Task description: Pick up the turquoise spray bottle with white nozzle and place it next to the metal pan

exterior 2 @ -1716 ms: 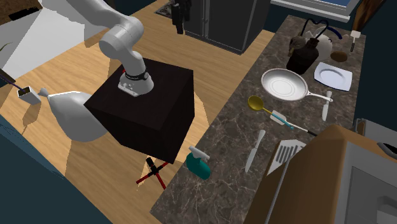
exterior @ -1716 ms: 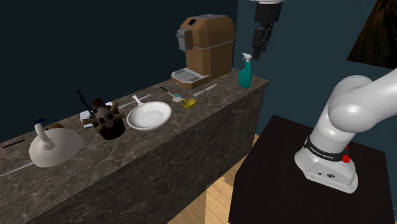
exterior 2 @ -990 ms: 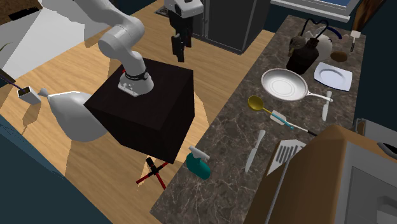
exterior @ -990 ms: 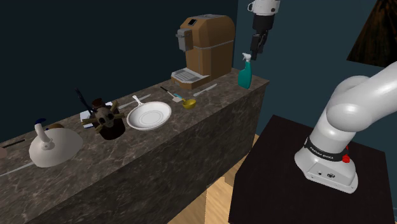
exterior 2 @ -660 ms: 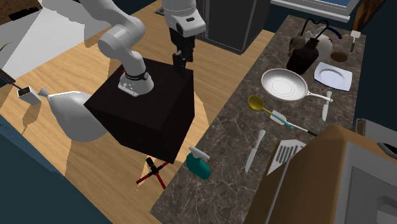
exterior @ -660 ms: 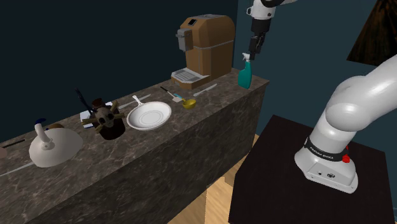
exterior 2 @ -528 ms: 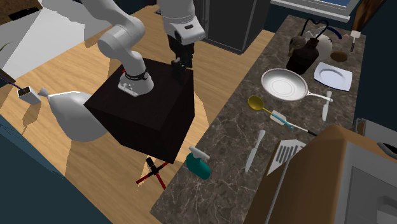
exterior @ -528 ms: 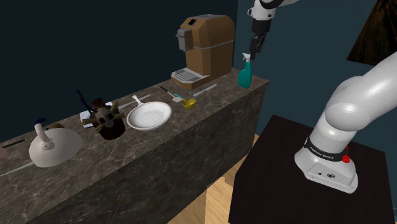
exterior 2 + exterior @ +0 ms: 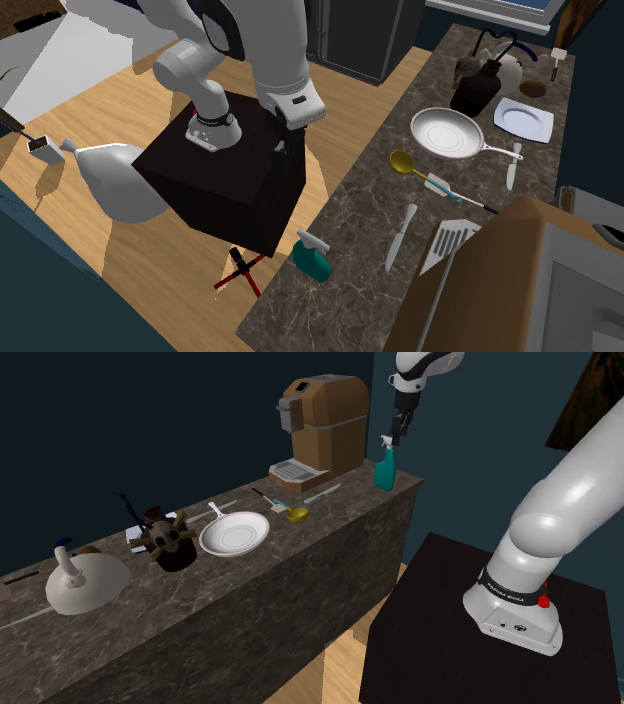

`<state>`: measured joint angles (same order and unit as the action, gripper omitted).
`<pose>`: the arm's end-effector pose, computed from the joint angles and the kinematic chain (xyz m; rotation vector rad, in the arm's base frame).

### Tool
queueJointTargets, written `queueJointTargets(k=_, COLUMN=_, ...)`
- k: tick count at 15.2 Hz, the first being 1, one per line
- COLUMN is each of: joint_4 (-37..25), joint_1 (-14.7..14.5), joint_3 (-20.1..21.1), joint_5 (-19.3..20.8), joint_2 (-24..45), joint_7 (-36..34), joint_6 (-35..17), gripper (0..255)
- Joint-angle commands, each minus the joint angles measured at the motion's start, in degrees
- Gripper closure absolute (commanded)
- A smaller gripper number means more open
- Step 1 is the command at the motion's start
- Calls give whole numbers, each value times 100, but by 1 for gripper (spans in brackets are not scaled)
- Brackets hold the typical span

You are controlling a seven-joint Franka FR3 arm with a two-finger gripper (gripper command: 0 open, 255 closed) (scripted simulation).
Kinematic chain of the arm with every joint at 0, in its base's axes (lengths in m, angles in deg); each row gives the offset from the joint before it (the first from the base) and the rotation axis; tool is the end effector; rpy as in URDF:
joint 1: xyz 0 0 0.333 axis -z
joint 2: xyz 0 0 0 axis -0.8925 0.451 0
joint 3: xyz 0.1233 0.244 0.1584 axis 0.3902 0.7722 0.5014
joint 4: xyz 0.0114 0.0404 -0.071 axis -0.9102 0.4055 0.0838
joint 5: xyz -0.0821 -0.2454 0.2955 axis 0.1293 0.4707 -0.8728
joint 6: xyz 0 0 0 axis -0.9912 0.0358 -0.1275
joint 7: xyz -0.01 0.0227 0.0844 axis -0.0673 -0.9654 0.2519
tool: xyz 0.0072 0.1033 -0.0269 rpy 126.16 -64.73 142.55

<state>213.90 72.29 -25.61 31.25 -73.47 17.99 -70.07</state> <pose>0.4241 -0.2527 0.4884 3.0813 0.1363 0.0933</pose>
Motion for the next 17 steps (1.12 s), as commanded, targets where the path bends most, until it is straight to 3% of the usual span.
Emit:
queueJointTargets(k=1, joint_4=-279, joint_1=36, joint_3=-156, joint_5=-96, joint_2=365, joint_7=245, joint_6=-123, gripper=0)
queueJointTargets(k=10, joint_4=-1717, joint_1=399, joint_3=-614, joint_5=-927, joint_2=2135, joint_7=1382, joint_6=-484, gripper=0)
queueJointTargets(k=17, joint_4=-1493, joint_1=447, joint_3=-585, joint_5=-1085, joint_2=2405, joint_7=1486, joint_6=-950, gripper=0)
